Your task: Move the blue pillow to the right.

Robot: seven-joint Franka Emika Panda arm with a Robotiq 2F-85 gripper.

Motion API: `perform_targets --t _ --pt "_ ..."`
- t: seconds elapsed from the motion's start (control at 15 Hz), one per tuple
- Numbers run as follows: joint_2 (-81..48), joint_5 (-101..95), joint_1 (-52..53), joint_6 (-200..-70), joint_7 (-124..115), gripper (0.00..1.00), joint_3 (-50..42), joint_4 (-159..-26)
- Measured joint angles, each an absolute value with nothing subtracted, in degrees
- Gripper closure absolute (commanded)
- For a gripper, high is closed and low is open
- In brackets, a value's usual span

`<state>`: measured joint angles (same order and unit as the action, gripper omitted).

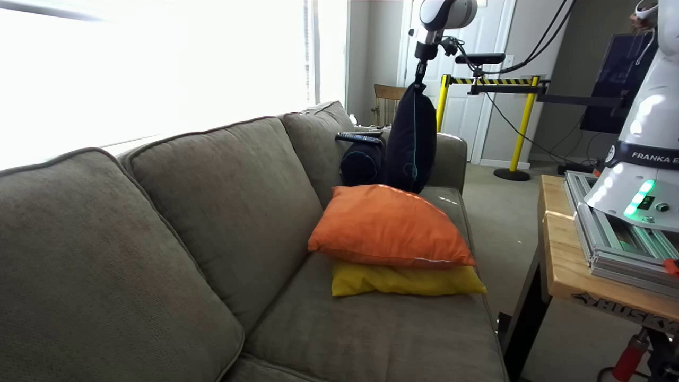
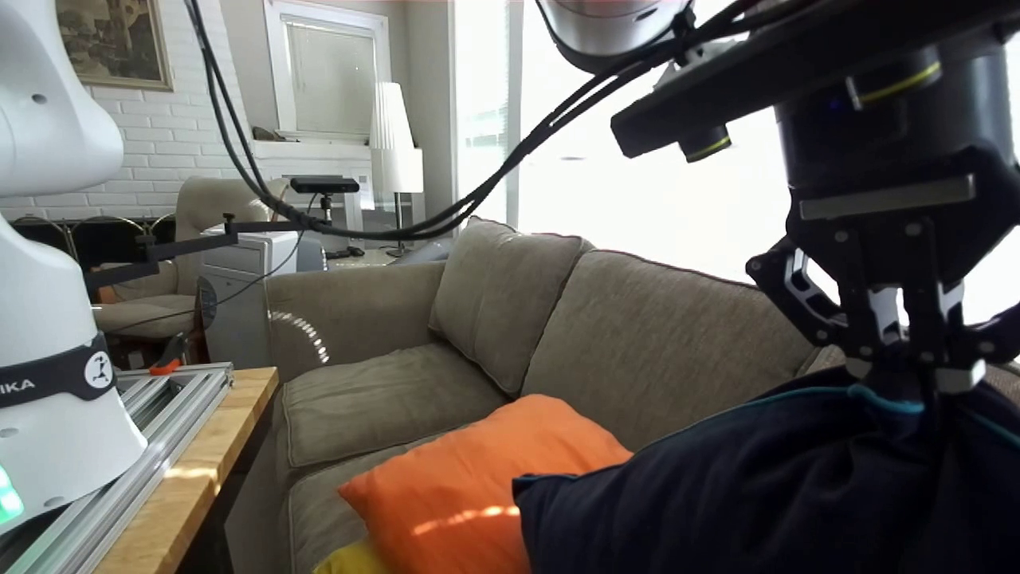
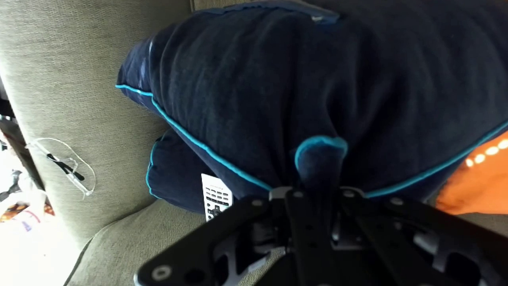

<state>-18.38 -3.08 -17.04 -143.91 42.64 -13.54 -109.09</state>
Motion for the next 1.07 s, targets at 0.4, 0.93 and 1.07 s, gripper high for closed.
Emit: perform_targets --t 0.4,0.93,1.07 --pt "-18.52 -3.13 -17.01 -142.95 42.37 0.97 -12.77 -108.42" --pt "-12.67 -3.16 -17.05 -131.92 43.23 0.97 -12.05 -108.47" --pt "-11.16 -3.16 -17.13 -128.73 43.76 0.97 -12.22 -108.47"
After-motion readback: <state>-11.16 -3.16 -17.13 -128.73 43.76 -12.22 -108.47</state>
